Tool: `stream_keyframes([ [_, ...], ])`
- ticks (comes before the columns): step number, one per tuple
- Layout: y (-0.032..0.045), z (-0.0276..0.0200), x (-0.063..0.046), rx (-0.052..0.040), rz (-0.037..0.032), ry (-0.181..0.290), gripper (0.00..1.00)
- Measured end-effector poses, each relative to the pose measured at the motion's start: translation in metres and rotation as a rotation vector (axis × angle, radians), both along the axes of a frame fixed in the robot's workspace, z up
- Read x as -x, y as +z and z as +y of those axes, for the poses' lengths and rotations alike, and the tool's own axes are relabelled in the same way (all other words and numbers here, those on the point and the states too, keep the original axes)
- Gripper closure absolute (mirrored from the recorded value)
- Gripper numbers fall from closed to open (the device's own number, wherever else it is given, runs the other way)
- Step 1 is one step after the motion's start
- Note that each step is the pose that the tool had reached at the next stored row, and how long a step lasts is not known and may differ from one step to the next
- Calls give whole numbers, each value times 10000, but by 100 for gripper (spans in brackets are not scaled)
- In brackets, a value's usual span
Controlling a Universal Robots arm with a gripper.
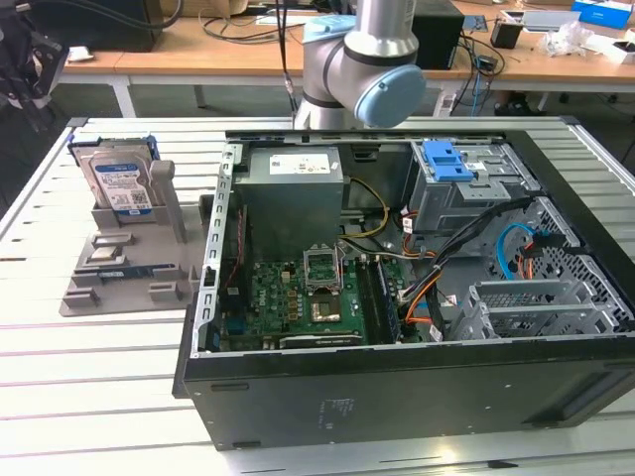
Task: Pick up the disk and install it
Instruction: 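Reach for the disk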
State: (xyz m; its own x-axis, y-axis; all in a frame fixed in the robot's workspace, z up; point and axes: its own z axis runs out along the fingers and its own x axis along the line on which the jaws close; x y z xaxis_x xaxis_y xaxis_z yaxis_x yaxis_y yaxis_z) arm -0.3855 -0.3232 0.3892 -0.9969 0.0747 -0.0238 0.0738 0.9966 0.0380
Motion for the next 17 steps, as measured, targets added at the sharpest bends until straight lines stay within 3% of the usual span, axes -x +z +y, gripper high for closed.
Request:
stream_keyframes([
  [2,-9,114,0,62,-1,11,89],
  [3,-10,146,0,76,0,12,89],
  [17,-10,153,0,77,0,14,89],
])
